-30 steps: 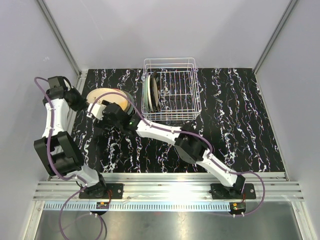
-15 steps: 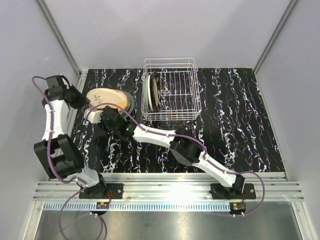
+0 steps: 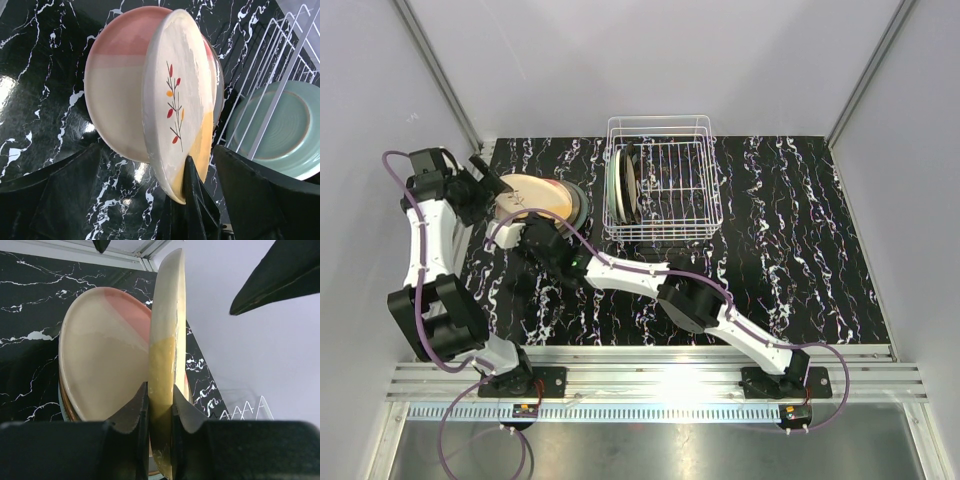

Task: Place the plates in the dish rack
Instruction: Pass the plate from the left arm to the right

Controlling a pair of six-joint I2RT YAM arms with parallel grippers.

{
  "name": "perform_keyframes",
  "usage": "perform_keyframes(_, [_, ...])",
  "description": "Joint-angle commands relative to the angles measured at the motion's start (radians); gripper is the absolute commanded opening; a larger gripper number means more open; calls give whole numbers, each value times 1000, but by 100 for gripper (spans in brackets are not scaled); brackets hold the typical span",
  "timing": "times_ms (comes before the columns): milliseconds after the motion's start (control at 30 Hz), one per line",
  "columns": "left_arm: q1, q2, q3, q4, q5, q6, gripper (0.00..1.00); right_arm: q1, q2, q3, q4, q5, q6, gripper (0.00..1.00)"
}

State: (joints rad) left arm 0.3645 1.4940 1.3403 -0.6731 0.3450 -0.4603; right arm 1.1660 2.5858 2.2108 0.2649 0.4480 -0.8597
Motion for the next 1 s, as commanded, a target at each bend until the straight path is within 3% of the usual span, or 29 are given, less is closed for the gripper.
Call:
perform_keyframes(0, [16,-37,85,-9,9,-3,99,20,-81,-11,108,17,42,0])
perform_keyframes(433, [88,-90,132,-26,-31,-1,99,27,-260,-71,111,35,145,0])
perform_keyframes(967, [94,-142,4,56,-69,9,99,26,-527,-194,-10,24,424,0])
